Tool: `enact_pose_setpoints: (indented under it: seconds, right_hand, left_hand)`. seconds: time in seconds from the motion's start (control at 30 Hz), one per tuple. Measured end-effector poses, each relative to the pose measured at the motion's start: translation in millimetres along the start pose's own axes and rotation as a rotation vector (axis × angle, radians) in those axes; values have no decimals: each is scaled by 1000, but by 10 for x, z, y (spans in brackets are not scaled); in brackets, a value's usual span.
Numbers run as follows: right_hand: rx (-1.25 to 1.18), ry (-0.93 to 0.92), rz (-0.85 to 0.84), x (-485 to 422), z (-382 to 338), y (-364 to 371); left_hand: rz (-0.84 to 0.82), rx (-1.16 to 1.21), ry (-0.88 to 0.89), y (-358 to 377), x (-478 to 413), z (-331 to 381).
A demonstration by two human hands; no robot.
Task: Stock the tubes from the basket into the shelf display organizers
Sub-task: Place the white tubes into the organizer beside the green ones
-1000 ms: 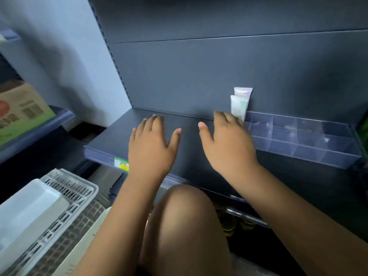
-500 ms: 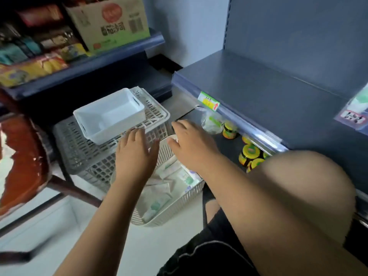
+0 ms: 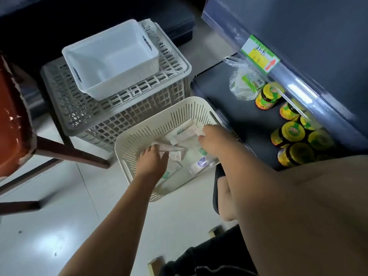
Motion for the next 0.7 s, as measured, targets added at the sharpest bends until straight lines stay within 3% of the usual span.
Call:
enact_pose_setpoints:
  seconds: [0.23, 0.33, 0.47, 0.7]
  right_hand:
    - [26, 134, -191, -601, -68, 781]
    - [219, 187, -260, -788, -16, 1070]
    - [482, 182, -243, -912, 64, 1232]
    - [515, 155, -265, -985, 93, 1365]
  left_hand:
    - [-132, 103, -204, 581, -418, -317]
    - [-139, 79, -253, 724, -587, -387]
    - [-187, -58, -202, 801, -747, -410]
    - [-232, -214, -87, 850, -841, -461]
Point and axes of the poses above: each hand's wrist, its own x-axis away from the middle knuckle, its own y-axis out of the palm, z = x × y, the point moved 4 cm from there along -x, towards the middle knuckle, and after that the axes turned 13 degrees about y, right-handed, at the moved point
